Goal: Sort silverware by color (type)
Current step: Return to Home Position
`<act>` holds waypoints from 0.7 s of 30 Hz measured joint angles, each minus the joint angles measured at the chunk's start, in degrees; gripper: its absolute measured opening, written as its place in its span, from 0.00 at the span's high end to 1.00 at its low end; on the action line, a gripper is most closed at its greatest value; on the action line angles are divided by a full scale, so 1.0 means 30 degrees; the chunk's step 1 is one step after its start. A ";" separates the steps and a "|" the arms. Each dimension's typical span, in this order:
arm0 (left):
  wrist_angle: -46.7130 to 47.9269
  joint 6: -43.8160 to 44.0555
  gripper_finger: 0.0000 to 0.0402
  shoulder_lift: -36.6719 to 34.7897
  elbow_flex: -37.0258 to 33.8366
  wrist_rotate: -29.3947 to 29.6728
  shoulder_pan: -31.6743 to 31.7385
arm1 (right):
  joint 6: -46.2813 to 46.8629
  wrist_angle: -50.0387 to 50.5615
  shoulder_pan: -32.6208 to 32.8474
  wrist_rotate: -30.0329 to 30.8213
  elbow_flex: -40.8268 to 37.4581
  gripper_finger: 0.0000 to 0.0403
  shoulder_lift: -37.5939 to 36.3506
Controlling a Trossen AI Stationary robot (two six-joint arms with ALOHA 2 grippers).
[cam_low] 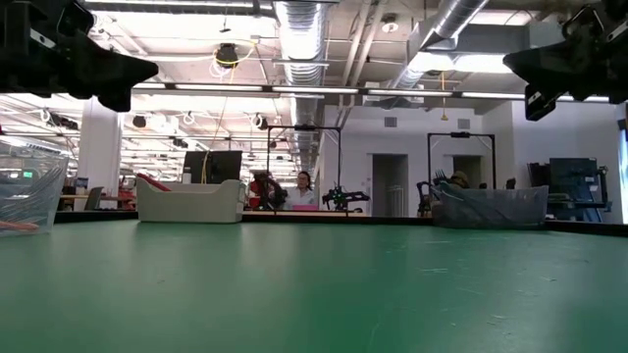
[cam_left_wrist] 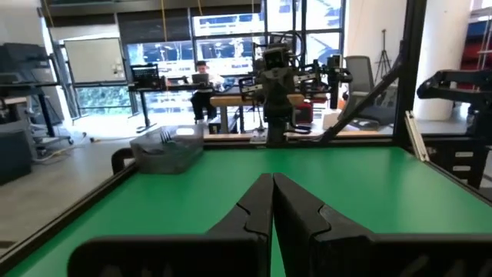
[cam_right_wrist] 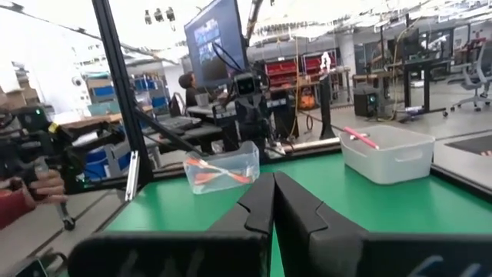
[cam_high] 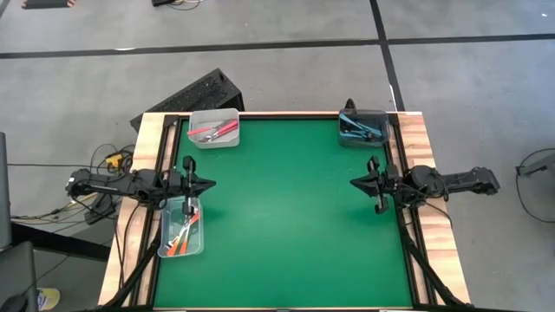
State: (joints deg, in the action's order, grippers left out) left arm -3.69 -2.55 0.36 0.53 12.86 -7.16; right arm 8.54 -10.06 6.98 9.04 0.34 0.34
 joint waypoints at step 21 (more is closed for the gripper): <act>-0.0035 0.0218 1.00 0.0000 -0.0037 -0.0007 0.0000 | -0.0492 0.2378 0.0000 -0.0015 -0.0015 0.91 0.0007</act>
State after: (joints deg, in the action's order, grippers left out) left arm -3.79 -1.90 0.36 0.42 12.84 -7.16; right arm 7.06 -2.92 6.98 8.99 0.30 0.36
